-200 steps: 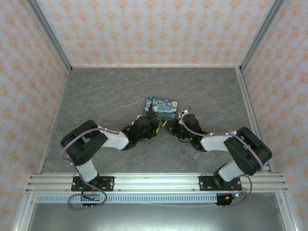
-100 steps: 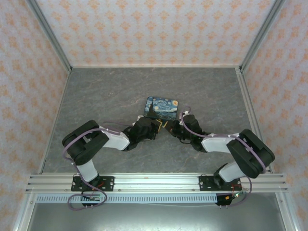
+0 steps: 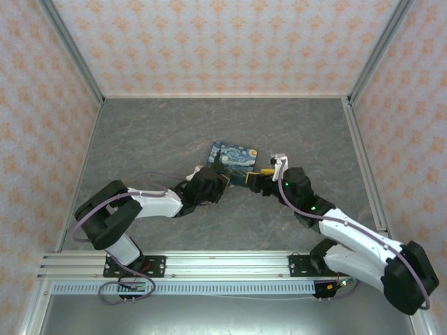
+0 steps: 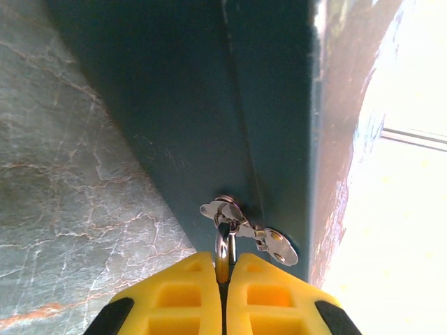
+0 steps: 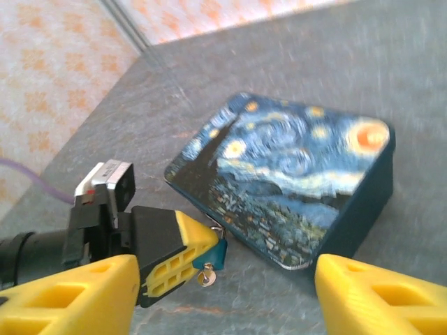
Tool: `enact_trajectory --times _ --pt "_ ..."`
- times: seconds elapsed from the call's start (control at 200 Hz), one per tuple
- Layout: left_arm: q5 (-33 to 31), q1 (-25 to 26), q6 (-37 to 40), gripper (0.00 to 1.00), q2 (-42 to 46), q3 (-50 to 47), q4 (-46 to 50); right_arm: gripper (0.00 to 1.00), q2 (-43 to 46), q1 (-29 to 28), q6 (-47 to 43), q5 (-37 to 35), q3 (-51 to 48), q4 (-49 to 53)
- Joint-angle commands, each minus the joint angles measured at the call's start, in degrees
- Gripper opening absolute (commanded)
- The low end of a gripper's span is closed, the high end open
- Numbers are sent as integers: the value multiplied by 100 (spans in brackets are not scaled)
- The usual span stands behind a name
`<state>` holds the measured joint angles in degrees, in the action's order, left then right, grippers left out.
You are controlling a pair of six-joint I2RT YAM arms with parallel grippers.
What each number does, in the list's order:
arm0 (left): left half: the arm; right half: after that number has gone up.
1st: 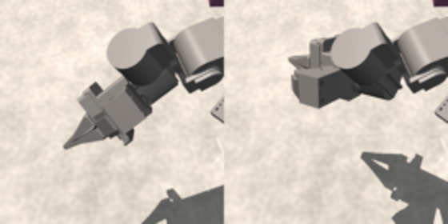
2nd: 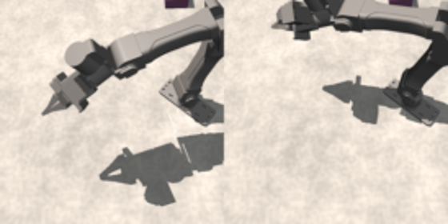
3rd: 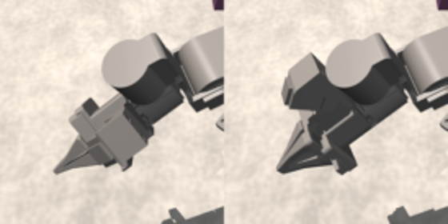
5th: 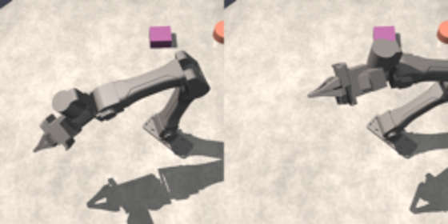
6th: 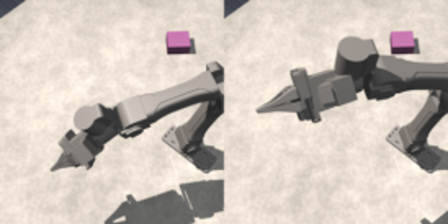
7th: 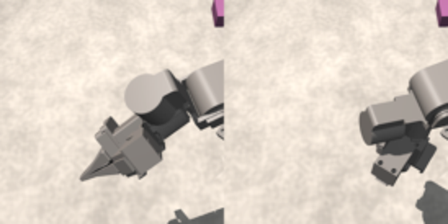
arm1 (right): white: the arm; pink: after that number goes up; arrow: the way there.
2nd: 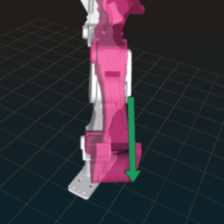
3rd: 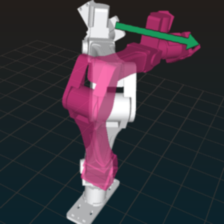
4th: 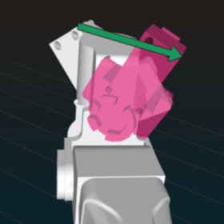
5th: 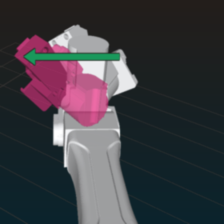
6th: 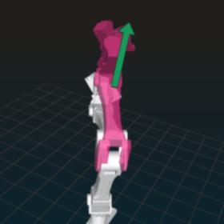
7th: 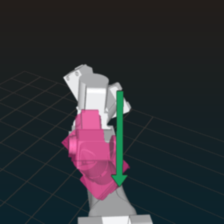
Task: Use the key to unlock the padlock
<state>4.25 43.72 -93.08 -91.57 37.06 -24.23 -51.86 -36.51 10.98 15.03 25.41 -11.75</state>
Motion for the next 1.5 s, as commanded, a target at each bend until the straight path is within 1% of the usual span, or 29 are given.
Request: enact_trajectory --times 0.0,0.11,0.215,0.29,0.4,0.465,0.581,0.726,0.826,0.901,1.101,1.196,1.326,1.496 --pt "37 -48 209 0 212 249 209 71 496 -49 -1978 116 -106 20" --pt "79 -52 143 0 219 228 164 70 851 -79 -2939 92 -304 129" --pt "103 -57 141 0 227 258 173 67 940 -142 -3350 -199 -487 38" --pt "130 -57 141 0 216 292 189 64 861 -385 -3693 -544 -598 -115" --pt "156 -57 133 0 194 323 177 64 409 -1068 -4525 -1557 -695 -338" --pt "165 -57 132 0 200 344 194 63 34 -1322 -4899 -1998 -697 -537" --pt "178 -57 136 0 201 338 225 63 -557 -1531 -5371 -2355 -666 -990" --pt "190 -57 132 0 217 328 203 64 -1343 -1573 -5856 -2378 -363 -1048" --pt "193 -57 141 0 232 333 208 63 -1745 -1594 -5981 -2268 -253 -1317" --pt "200 -57 141 0 228 335 208 57 -1994 -1611 -5969 -2248 -119 -1427" --pt "225 -57 132 0 192 359 199 47 -2432 -1674 -5954 -2177 50 -1607" --pt "228 -57 140 0 197 370 207 46 -2537 -1692 -5887 -2136 61 -1691" --pt "247 -59 152 0 197 389 232 37 -2619 -1692 -5803 -2079 95 -1758" --pt "243 -61 158 0 192 398 243 29 -2588 -1688 -5689 -1996 120 -1807"
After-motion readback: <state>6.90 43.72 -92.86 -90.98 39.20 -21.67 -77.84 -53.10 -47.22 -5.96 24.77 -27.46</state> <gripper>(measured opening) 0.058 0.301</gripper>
